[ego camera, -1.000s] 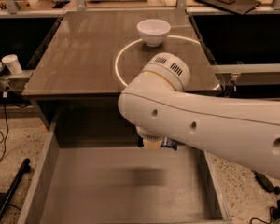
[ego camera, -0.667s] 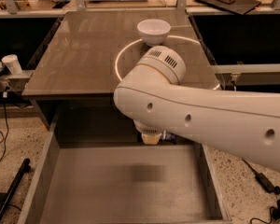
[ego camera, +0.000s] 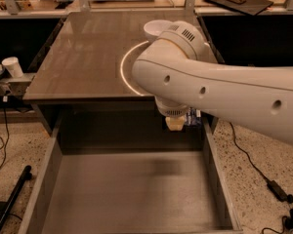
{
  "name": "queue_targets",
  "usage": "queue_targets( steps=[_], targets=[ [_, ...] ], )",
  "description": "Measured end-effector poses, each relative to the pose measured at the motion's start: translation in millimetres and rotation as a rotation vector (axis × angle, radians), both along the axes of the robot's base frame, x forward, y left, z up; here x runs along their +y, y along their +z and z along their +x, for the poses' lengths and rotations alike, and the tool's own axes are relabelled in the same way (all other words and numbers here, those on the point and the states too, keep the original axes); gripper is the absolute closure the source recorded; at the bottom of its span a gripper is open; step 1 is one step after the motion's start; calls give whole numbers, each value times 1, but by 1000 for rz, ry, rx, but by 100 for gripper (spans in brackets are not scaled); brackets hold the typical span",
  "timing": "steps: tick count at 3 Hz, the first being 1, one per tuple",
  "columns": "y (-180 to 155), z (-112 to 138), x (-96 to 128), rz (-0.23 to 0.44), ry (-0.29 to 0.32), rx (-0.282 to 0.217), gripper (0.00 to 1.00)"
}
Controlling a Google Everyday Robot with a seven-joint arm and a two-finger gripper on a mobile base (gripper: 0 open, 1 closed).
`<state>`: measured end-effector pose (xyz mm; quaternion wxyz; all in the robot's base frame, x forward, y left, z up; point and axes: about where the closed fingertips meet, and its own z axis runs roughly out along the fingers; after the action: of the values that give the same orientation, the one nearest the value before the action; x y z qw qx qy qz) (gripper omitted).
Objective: Pick rxbar blueberry from top drawer and place on counter
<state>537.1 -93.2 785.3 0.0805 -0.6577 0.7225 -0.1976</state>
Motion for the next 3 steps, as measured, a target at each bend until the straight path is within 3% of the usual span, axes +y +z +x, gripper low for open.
queue_targets(
  steps=[1, 3],
  targets=[
    [3, -1, -2, -4, -3, -4, 100],
    [38, -5, -42, -78, -81, -59, 100]
  ],
)
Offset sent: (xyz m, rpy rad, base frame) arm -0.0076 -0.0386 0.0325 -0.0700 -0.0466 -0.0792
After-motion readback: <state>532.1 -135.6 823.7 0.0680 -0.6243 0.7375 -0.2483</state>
